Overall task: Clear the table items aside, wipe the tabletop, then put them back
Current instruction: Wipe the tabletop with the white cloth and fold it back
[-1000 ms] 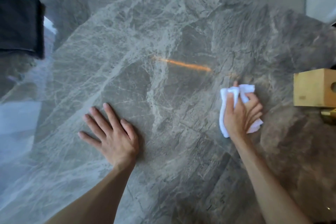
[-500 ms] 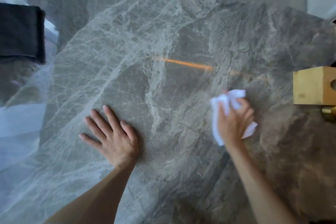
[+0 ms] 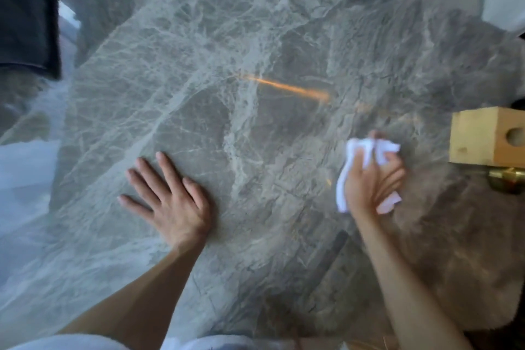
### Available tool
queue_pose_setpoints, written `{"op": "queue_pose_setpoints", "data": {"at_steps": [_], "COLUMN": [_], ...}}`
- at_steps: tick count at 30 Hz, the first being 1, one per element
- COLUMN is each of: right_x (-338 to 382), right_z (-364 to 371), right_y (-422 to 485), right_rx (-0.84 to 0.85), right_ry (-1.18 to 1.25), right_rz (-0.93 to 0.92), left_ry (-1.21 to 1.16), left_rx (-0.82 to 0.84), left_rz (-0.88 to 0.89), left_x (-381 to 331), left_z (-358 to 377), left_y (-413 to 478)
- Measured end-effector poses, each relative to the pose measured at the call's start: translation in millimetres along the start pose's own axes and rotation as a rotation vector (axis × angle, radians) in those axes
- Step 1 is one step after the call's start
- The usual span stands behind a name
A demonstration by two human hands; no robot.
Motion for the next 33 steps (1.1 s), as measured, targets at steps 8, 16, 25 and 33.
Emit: {"op": "queue_pose_setpoints", "data": {"at_steps": [8, 16, 25, 33], "right_x": [110.0, 27.8, 107.1, 47.7], "right_z": [9.1, 18.8, 1.9, 6.4], "right_y": [-115.5, 51.3, -164.6, -323.8], "right_rx": [0.060, -0.037, 0.080, 0.225], "right_ry": [0.000, -0.055, 0.192, 0.242], "right_rz": [-0.905, -0.077, -1.219, -1.529], "left_ry": [-0.007, -0.046, -0.524, -0.775], "left_rx": [0.008, -0.061, -0.087, -0.458], "left_rz": [-0.005, 0.030, 0.065, -0.393], "left_x": [1.1, -0.3, 11.3, 164.2], "left_z": [-1.5, 2.9, -13.7, -36.7], "left_y": [3.1, 1.3, -0.5, -179.6]}}
Point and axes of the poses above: each hand's wrist, its own y-axis towards the middle knuckle, its own z-axis out of the palm, x = y × z, the point moved 3 cm from there along y, towards the middle knuckle, and after that the axes turned 10 degrees about -y, right-handed, at the moved point
